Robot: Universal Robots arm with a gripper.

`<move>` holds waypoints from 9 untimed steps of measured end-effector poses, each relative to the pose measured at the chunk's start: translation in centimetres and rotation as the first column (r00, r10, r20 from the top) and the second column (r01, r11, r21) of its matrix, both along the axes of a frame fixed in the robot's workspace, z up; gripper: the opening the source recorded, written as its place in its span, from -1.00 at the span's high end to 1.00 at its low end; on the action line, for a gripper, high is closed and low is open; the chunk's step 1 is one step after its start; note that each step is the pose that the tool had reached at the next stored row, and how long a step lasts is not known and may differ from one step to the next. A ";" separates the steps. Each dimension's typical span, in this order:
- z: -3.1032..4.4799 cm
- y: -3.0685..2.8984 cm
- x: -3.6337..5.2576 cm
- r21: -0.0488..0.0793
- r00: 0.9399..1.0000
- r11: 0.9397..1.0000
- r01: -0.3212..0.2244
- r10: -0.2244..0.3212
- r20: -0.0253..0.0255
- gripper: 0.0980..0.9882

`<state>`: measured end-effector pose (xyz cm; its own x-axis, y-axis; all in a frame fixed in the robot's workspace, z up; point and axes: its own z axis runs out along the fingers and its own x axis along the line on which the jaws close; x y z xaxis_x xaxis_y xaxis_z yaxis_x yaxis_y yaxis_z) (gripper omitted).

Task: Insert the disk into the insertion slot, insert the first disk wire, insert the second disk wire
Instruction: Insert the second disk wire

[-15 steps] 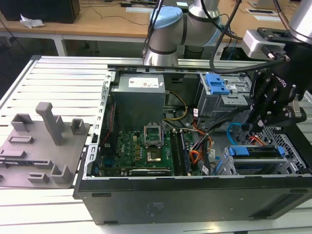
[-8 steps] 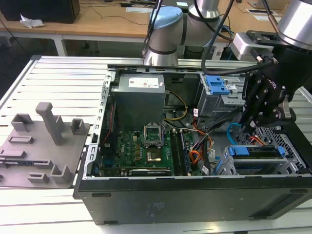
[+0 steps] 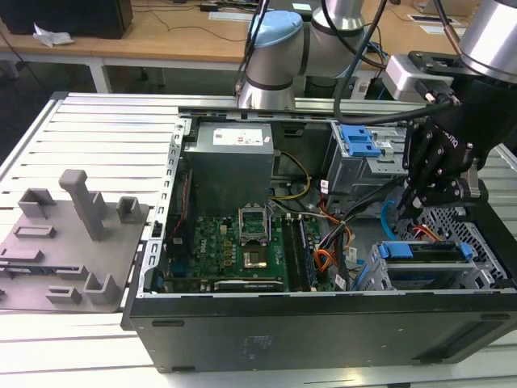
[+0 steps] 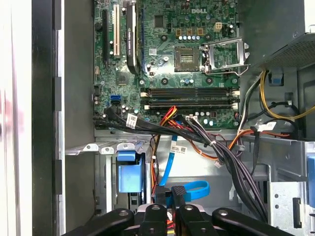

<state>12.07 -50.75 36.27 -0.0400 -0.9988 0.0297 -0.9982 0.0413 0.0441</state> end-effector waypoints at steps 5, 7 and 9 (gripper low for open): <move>0.00 -0.01 0.00 0.000 1.000 1.000 0.000 0.000 0.000 0.85; 0.00 -0.33 0.00 0.000 1.000 1.000 0.000 0.000 0.000 0.85; 0.00 -0.85 -0.01 0.000 1.000 1.000 0.000 0.000 0.000 0.85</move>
<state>12.06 -51.60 36.28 -0.0397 -0.9988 0.0298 -0.9982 0.0410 0.0440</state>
